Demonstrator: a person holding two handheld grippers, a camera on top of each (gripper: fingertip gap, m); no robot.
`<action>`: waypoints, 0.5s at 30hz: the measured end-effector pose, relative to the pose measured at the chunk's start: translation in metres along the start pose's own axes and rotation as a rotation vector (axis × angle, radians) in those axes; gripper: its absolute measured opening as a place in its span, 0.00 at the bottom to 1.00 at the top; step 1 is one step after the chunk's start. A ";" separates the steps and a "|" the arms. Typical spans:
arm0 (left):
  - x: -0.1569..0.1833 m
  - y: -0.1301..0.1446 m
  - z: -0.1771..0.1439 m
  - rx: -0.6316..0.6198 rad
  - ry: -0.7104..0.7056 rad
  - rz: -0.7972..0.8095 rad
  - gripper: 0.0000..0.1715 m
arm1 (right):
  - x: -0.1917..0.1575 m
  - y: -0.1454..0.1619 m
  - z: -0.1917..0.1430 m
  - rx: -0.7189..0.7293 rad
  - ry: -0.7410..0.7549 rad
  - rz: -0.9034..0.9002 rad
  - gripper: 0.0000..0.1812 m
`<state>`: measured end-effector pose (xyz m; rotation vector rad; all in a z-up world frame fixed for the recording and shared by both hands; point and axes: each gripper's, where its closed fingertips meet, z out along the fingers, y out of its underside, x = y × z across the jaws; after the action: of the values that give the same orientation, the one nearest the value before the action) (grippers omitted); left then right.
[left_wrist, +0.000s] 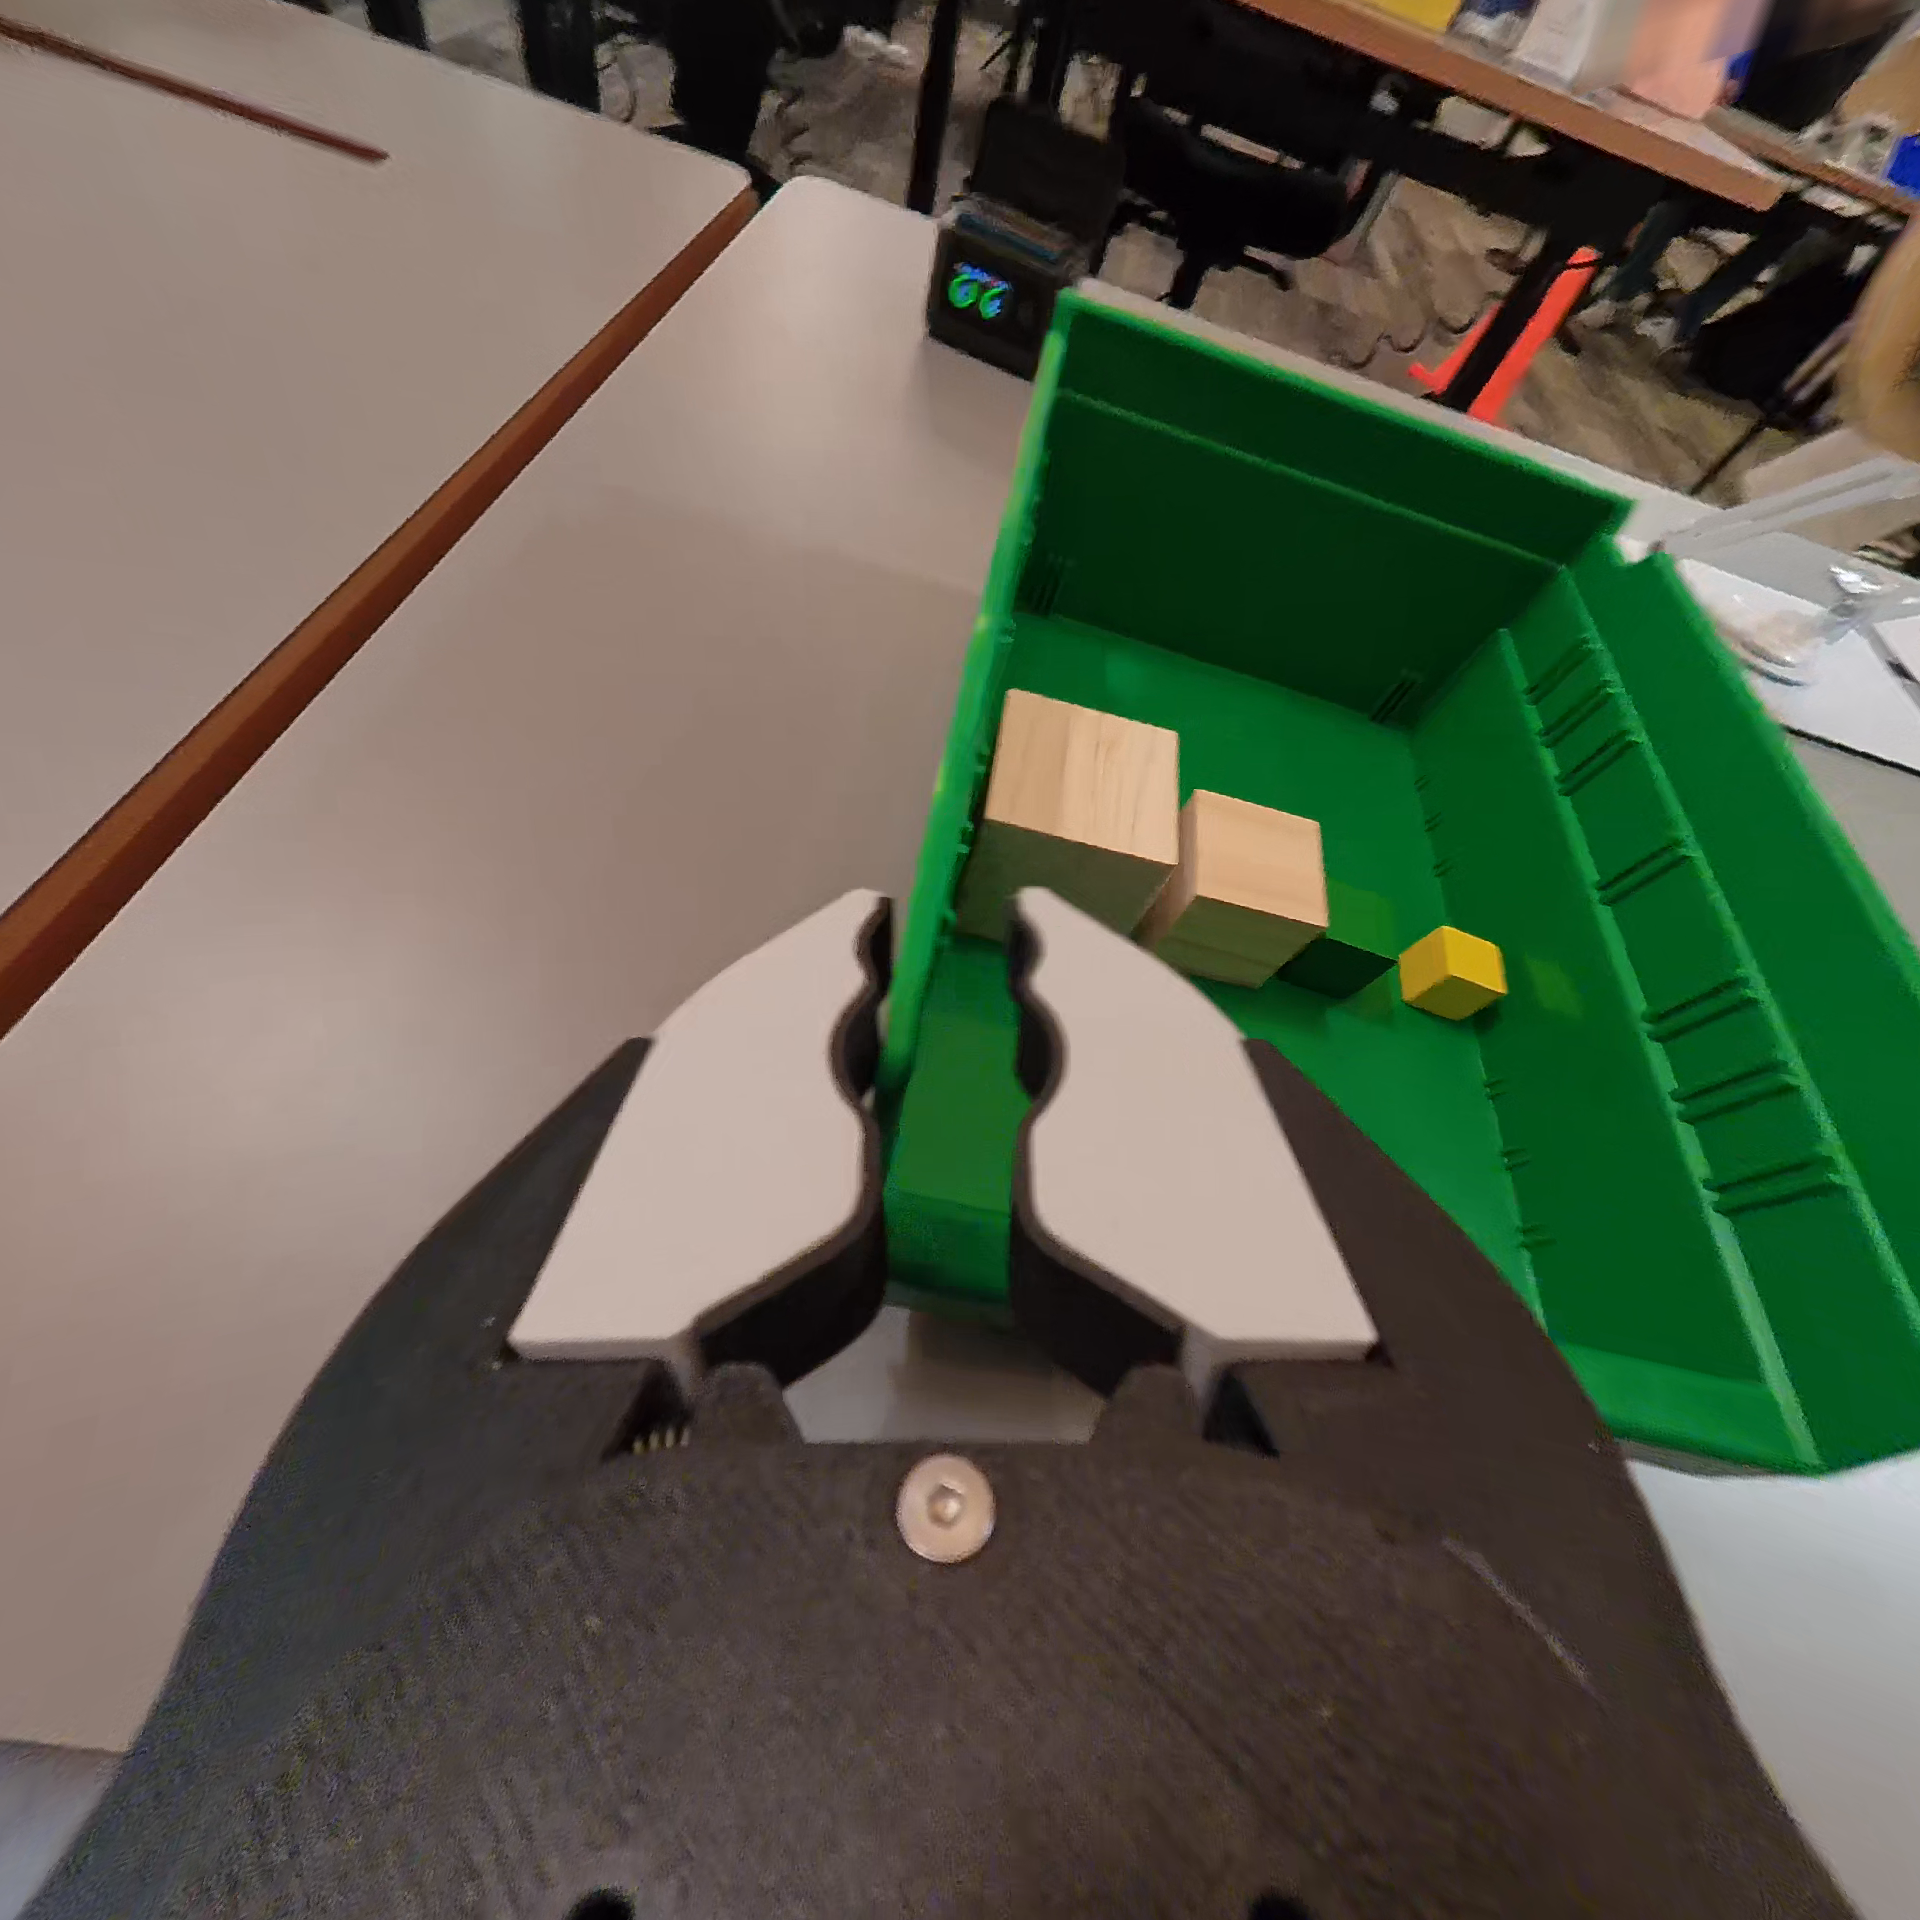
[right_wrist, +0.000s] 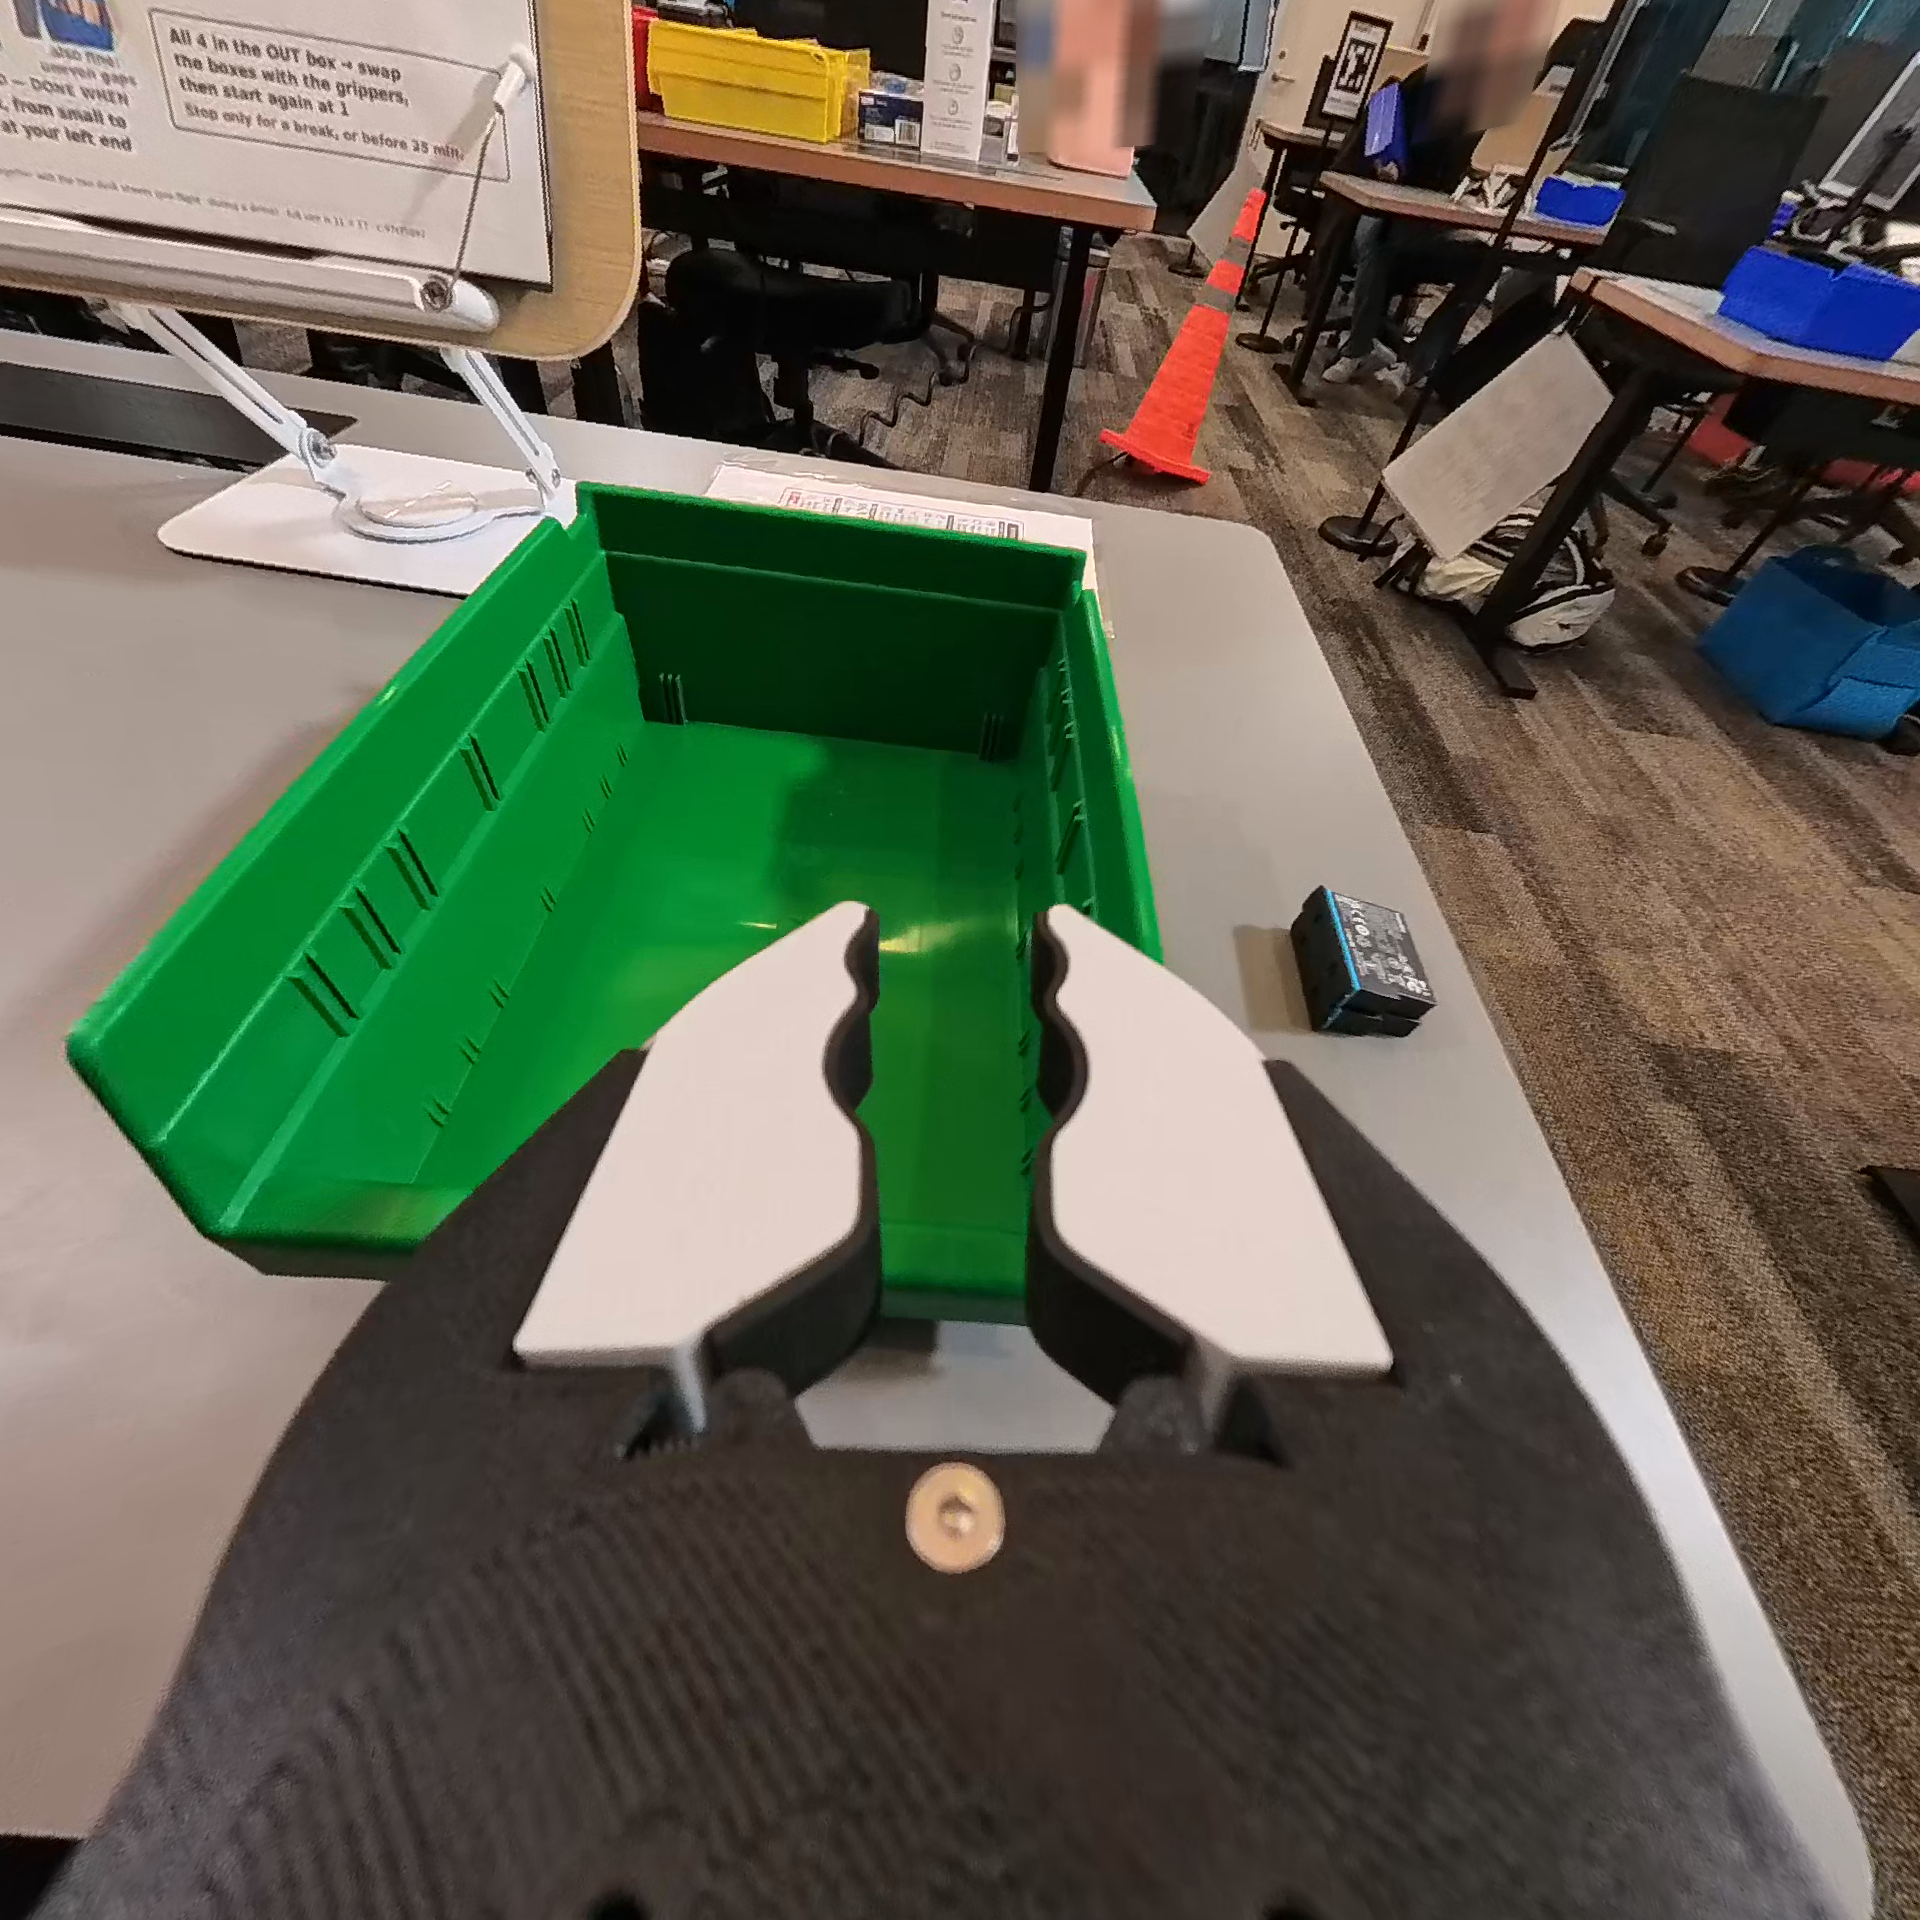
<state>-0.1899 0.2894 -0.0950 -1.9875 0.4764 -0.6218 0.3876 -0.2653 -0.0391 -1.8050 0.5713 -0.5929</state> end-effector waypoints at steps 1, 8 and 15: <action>0.005 -0.001 -0.003 0.004 0.019 0.007 0.19 | 0.001 -0.001 -0.001 0.003 0.001 0.003 0.16; 0.015 -0.007 -0.014 0.034 0.063 0.046 0.28 | 0.006 -0.005 -0.006 0.028 0.003 0.049 0.14; 0.009 -0.034 -0.031 0.212 0.075 0.012 0.20 | -0.002 -0.022 -0.015 0.082 0.008 0.013 0.13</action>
<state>-0.1993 0.2785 -0.0502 -1.7643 0.4486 -0.7118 0.3787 -0.2684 -0.0141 -1.7214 0.5566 -0.6067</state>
